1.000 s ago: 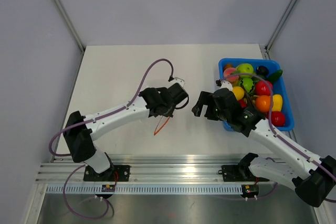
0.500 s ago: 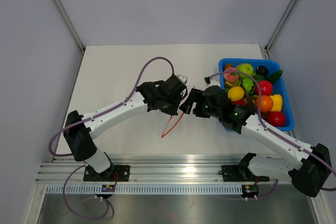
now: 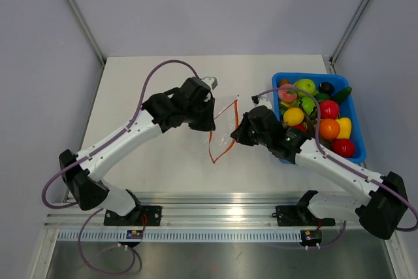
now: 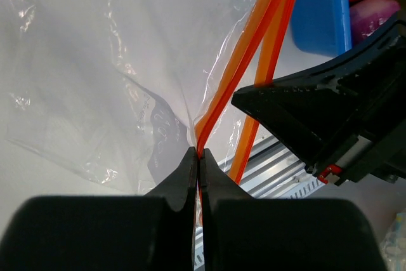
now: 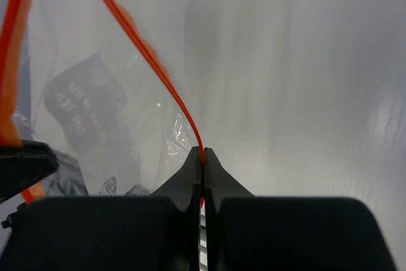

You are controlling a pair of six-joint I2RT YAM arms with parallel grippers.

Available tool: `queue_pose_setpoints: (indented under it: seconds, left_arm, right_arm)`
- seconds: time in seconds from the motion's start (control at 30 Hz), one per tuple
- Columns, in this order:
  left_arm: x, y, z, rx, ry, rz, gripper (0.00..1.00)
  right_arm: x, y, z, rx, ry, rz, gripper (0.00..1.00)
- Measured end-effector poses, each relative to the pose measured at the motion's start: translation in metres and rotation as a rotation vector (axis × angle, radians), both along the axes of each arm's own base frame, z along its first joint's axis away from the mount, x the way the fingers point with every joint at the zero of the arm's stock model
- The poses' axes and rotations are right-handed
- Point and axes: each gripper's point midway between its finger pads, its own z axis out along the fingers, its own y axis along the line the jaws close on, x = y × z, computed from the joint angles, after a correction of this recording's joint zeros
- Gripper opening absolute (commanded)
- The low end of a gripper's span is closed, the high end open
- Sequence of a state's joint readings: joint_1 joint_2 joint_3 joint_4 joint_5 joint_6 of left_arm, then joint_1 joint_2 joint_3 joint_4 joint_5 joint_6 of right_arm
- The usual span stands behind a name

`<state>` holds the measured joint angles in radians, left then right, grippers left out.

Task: Place the food in the zip-top bag and seal the zipper
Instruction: Open the zipper of the food storage bag at the center of the board.

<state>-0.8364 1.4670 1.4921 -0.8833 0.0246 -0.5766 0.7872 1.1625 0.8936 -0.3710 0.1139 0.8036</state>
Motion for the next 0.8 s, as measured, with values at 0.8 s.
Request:
queue_pose_setpoints:
  seconds: [0.8]
  left_arm:
    - [-0.004,0.057,-0.021,0.229,-0.068,0.006,0.25]
  right_arm:
    - [-0.008,0.049,0.001,-0.070,0.149,0.284,0.00]
